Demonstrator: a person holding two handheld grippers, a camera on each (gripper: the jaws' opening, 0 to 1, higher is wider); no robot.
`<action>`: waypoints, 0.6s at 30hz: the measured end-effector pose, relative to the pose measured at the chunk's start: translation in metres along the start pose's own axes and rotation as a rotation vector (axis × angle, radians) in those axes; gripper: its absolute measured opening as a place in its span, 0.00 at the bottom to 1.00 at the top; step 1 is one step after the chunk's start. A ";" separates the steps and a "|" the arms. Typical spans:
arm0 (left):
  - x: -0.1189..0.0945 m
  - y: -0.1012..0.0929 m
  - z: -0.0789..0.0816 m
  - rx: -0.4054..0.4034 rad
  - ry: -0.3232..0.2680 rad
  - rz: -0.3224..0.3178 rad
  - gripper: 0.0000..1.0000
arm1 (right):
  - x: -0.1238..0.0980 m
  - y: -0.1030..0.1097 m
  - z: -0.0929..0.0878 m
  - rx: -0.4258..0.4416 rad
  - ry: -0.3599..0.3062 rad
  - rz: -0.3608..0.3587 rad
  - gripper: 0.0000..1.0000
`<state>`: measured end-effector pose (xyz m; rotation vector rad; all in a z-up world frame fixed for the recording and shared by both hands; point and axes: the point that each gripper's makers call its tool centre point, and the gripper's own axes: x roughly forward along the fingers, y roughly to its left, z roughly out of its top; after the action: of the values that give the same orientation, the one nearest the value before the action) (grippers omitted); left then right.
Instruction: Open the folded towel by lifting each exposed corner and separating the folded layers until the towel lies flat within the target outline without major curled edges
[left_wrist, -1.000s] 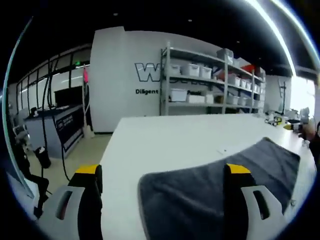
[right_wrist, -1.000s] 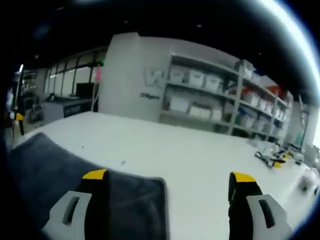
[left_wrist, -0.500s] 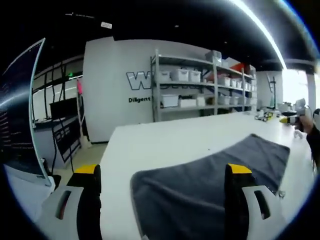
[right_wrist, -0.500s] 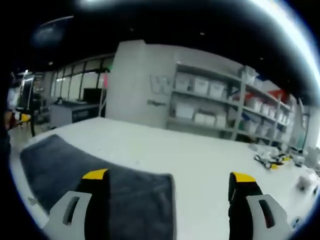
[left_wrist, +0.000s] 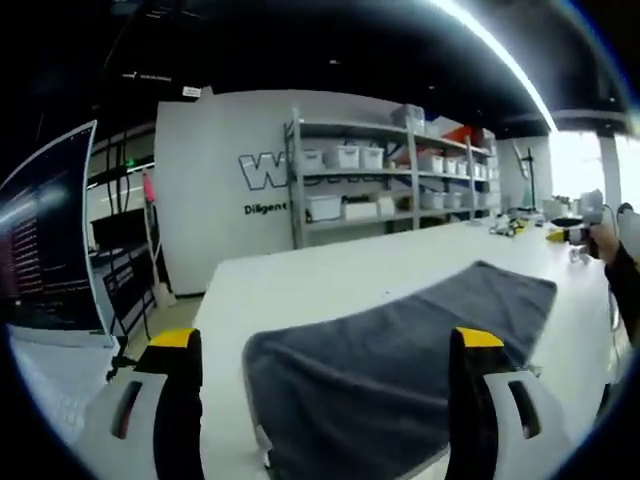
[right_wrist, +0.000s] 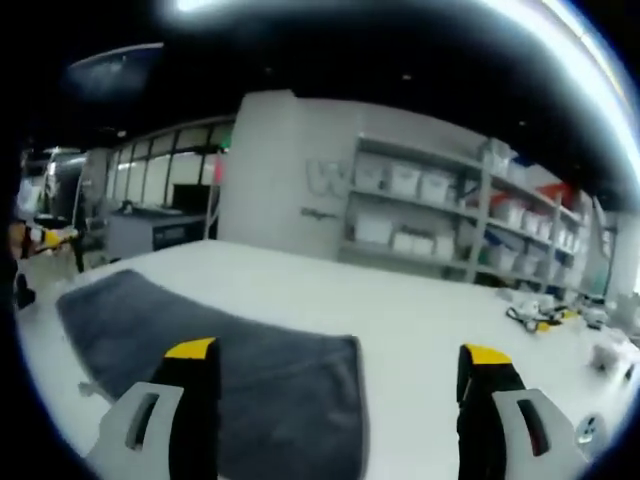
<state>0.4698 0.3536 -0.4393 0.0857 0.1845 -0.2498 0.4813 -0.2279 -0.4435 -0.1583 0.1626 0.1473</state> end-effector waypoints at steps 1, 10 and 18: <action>-0.004 -0.005 -0.001 -0.002 -0.001 -0.010 1.00 | -0.004 0.004 0.000 -0.002 -0.002 0.006 0.99; -0.049 -0.033 -0.009 0.023 -0.030 -0.023 1.00 | -0.049 0.034 -0.006 -0.003 -0.030 0.037 0.99; -0.083 -0.047 -0.004 0.039 -0.073 -0.020 1.00 | -0.078 0.041 -0.014 0.005 -0.040 0.030 0.99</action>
<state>0.3781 0.3280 -0.4305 0.1130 0.1081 -0.2759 0.3962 -0.2010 -0.4499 -0.1477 0.1253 0.1800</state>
